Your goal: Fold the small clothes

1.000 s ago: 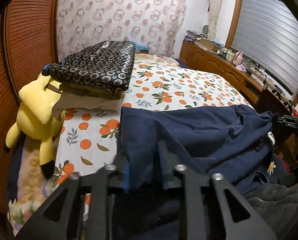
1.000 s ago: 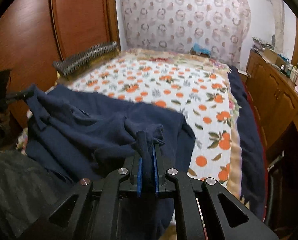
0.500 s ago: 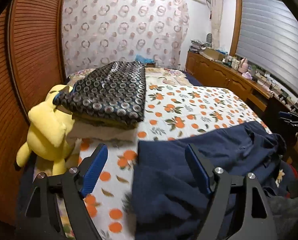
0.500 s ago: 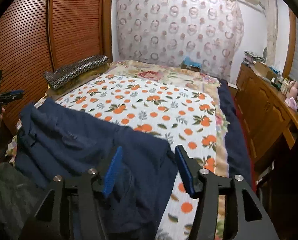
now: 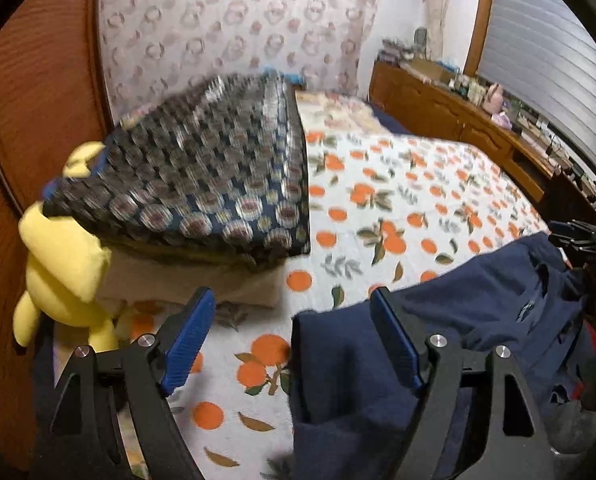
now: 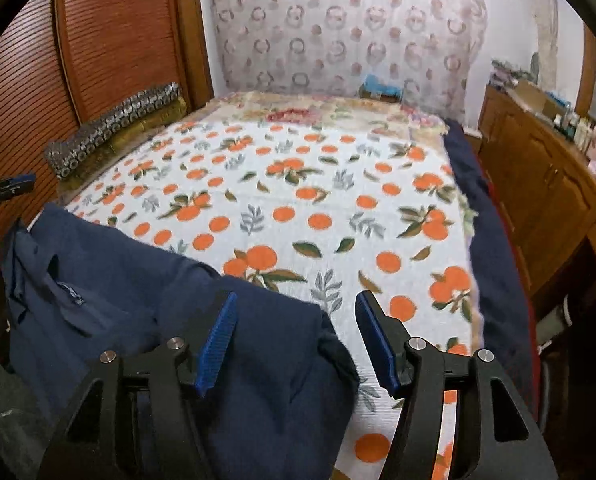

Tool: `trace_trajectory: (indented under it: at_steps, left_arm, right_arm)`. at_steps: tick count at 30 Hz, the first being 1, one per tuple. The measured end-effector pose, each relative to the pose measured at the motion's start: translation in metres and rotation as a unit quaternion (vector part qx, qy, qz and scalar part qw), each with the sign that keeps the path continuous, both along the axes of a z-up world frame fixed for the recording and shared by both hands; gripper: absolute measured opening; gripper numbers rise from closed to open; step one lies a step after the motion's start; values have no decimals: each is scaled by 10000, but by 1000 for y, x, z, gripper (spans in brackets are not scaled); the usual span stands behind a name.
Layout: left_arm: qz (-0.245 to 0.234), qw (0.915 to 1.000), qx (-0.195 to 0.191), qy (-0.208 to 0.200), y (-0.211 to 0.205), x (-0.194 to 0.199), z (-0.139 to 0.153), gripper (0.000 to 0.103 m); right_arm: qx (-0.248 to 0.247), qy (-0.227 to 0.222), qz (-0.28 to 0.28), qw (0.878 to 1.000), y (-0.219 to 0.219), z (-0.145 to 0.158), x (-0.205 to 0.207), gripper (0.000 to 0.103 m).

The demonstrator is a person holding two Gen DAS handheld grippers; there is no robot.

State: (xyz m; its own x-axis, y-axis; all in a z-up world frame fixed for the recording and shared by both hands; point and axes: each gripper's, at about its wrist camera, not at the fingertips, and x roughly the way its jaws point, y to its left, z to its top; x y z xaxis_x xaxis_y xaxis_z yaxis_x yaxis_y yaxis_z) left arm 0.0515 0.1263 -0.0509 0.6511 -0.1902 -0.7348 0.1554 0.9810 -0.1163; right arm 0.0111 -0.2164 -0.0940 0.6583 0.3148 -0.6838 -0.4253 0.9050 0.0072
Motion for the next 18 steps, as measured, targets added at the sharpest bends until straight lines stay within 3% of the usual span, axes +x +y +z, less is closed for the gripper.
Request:
trace_trajectory:
  at_steps: [6,12,18]
  left_arm:
    - [-86,9992,-50,391,-5,4,-26,79]
    - [-271,9983,-94,500,-15,3,-33,66]
    - [-381,9977,-45,552,-21,5,-40,62]
  right_arm:
    - [-17,261,-25,9997,-5,-13,7,63]
    - [22,366,18,9993,-3,-17,14,63]
    - [-63,283,33,9996,6,-24,16,63]
